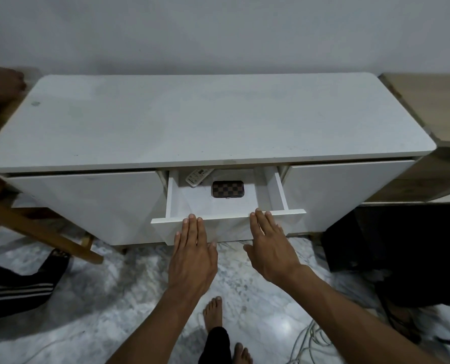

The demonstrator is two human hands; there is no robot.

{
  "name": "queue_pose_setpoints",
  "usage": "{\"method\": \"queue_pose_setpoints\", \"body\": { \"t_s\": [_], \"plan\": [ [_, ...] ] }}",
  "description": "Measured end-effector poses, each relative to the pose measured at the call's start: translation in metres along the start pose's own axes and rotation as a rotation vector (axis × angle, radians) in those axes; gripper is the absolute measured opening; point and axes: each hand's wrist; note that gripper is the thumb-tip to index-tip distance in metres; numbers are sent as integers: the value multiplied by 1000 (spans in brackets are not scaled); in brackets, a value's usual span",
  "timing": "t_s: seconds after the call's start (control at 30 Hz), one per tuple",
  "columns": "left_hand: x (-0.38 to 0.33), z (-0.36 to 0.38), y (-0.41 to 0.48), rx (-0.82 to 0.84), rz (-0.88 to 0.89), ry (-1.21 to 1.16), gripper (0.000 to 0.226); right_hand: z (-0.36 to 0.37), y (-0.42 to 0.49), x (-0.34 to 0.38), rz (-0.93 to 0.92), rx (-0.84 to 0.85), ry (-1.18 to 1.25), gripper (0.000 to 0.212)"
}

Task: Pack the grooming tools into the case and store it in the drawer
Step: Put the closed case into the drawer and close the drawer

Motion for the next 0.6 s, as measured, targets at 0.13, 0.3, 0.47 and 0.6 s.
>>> {"method": "queue_pose_setpoints", "body": {
  "t_s": [0.13,0.3,0.47,0.6],
  "plan": [
    [2,-6,11,15,12,4,61,-5,7,2,5,-50,7,77],
    [6,-14,33,30,33,-8,60,-26,25,3,2,-37,5,74],
    [9,-22,56,50,37,-45,64,-50,41,5,13,-26,12,73],
    [13,-28,76,52,43,-17,61,-60,56,3,22,-13,19,72]
  ]
}}
Point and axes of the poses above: each hand's wrist, its own y-axis towards the middle knuckle, its own z-axis out of the palm, x = y × z, and after that the axes turned 13 degrees about x, right-handed
